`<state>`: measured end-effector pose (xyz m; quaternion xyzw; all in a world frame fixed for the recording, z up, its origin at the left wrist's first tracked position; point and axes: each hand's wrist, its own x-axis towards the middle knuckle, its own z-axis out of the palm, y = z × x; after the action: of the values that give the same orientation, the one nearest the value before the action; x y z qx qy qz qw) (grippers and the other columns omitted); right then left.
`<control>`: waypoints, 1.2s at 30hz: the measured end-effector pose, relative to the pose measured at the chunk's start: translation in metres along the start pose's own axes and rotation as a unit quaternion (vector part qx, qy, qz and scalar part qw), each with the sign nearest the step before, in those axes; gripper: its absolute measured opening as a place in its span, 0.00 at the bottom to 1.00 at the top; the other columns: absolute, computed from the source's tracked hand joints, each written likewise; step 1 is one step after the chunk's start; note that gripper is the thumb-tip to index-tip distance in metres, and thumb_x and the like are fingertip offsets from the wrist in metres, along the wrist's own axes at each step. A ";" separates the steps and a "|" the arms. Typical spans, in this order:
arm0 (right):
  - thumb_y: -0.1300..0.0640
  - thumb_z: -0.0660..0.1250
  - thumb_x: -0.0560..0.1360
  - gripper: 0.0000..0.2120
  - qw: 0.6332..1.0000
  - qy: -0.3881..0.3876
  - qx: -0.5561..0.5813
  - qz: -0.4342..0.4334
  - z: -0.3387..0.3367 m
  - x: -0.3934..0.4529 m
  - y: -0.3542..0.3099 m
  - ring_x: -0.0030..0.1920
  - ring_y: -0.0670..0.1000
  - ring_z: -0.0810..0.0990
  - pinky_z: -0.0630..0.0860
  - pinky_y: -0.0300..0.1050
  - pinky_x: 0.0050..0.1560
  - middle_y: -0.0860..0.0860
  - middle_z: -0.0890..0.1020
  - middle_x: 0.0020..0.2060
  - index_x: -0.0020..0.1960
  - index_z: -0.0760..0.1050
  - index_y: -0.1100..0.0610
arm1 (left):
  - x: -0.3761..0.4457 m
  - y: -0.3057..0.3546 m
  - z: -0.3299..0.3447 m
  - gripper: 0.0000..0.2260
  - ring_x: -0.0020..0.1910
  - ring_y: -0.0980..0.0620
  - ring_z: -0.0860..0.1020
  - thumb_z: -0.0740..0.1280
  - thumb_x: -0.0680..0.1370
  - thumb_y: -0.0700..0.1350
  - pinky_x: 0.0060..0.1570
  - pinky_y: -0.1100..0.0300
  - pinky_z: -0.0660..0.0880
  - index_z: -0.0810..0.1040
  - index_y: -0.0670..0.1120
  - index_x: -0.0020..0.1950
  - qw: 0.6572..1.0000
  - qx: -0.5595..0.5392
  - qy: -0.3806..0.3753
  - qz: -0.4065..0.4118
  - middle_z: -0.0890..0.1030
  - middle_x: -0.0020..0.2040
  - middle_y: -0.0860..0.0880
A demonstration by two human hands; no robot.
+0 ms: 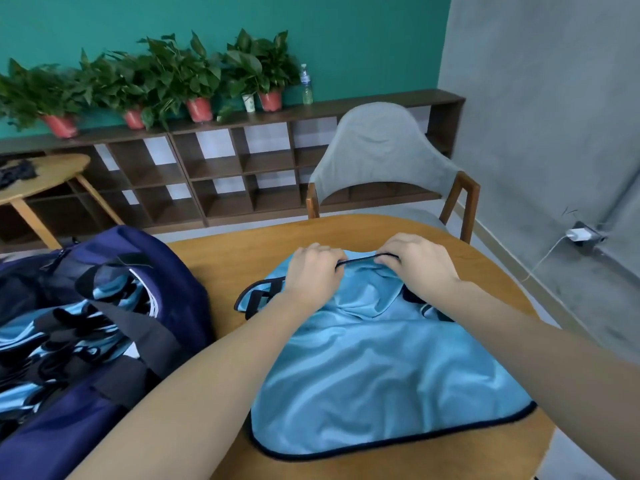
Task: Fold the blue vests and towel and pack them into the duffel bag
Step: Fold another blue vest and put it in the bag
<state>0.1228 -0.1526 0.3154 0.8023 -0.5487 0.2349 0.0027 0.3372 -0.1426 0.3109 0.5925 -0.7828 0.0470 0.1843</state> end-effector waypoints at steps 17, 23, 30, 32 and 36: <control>0.58 0.65 0.82 0.07 0.985 0.138 0.089 0.061 -0.132 -0.058 0.009 0.47 0.52 0.77 0.69 0.43 0.49 0.53 0.83 0.49 0.56 0.80 0.58 | -0.079 -0.017 -0.136 0.12 0.54 0.42 0.81 0.61 0.85 0.47 0.47 0.48 0.79 0.83 0.52 0.60 0.997 0.023 0.076 -0.004 0.85 0.54 0.48; 0.57 0.76 0.74 0.03 0.985 0.138 -0.061 -0.084 -0.117 -0.166 0.016 0.43 0.56 0.79 0.75 0.51 0.42 0.49 0.82 0.39 0.47 0.83 0.55 | -0.182 -0.012 -0.100 0.11 0.53 0.45 0.81 0.64 0.82 0.40 0.52 0.50 0.79 0.84 0.47 0.59 0.987 0.039 -0.015 0.153 0.85 0.54 0.49; 0.54 0.84 0.63 0.12 0.983 0.005 -0.158 -0.096 -0.056 -0.238 0.034 0.41 0.49 0.79 0.68 0.44 0.40 0.41 0.79 0.31 0.33 0.80 0.46 | -0.247 -0.018 -0.046 0.15 0.59 0.51 0.72 0.59 0.84 0.41 0.58 0.57 0.69 0.80 0.54 0.65 0.987 0.062 -0.105 0.109 0.79 0.58 0.56; 0.56 0.82 0.66 0.10 0.988 -0.010 -0.115 -0.105 -0.054 -0.235 0.034 0.42 0.49 0.82 0.76 0.44 0.42 0.41 0.83 0.37 0.41 0.83 0.48 | -0.246 -0.016 -0.049 0.17 0.58 0.51 0.73 0.59 0.82 0.38 0.57 0.58 0.68 0.80 0.54 0.64 0.987 0.082 -0.087 0.103 0.79 0.56 0.55; 0.56 0.65 0.80 0.04 0.980 -0.098 -0.124 -0.124 -0.056 -0.227 0.033 0.47 0.48 0.81 0.75 0.45 0.56 0.42 0.82 0.47 0.53 0.78 0.49 | -0.242 -0.024 -0.054 0.22 0.55 0.48 0.78 0.62 0.76 0.33 0.57 0.56 0.72 0.82 0.53 0.62 0.985 0.098 -0.066 0.124 0.83 0.54 0.53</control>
<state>0.0078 0.0487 0.2704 0.8765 -0.4677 0.0834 0.0777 0.4282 0.0861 0.2744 0.5079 -0.8523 0.1065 0.0656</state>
